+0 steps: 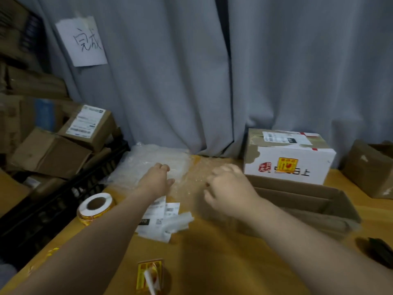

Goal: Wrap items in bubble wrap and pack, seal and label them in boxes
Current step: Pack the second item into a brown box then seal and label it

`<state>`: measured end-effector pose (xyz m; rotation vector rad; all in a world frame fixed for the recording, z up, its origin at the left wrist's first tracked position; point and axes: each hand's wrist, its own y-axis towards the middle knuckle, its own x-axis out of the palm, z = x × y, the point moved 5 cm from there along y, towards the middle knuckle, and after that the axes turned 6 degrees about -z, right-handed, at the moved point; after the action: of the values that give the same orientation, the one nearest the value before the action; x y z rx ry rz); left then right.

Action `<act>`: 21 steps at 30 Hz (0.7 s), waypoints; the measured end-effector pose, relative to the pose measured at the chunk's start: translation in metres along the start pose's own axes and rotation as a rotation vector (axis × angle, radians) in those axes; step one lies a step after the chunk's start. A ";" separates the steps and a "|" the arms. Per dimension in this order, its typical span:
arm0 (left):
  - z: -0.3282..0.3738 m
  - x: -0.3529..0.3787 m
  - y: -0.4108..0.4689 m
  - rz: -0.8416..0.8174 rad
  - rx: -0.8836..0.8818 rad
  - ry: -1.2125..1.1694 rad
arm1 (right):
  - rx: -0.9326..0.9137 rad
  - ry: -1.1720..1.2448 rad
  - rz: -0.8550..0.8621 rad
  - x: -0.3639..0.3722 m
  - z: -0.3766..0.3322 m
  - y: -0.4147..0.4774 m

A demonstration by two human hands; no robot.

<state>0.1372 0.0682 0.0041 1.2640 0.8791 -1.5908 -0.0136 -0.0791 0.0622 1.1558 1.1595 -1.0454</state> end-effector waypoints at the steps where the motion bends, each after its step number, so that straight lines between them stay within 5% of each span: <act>1: -0.005 0.004 0.008 -0.016 -0.005 0.011 | 0.009 0.019 -0.043 0.006 -0.010 0.012; 6: -0.025 0.031 0.041 -0.161 -0.062 -0.004 | 0.160 0.233 -0.267 0.054 -0.020 0.066; 12: -0.042 0.036 0.051 -0.063 -0.113 -0.179 | 0.338 0.302 -0.322 0.103 0.000 0.090; 16: -0.058 0.018 0.048 0.078 -0.179 -0.702 | 0.367 0.357 -0.285 0.102 0.009 0.092; 21: -0.055 -0.042 0.027 0.441 -0.090 -0.859 | 0.422 0.727 -0.147 0.091 0.008 0.088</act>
<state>0.1840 0.1177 0.0325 0.5400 0.1088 -1.4903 0.0849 -0.0778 -0.0179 1.9044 1.6478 -1.0366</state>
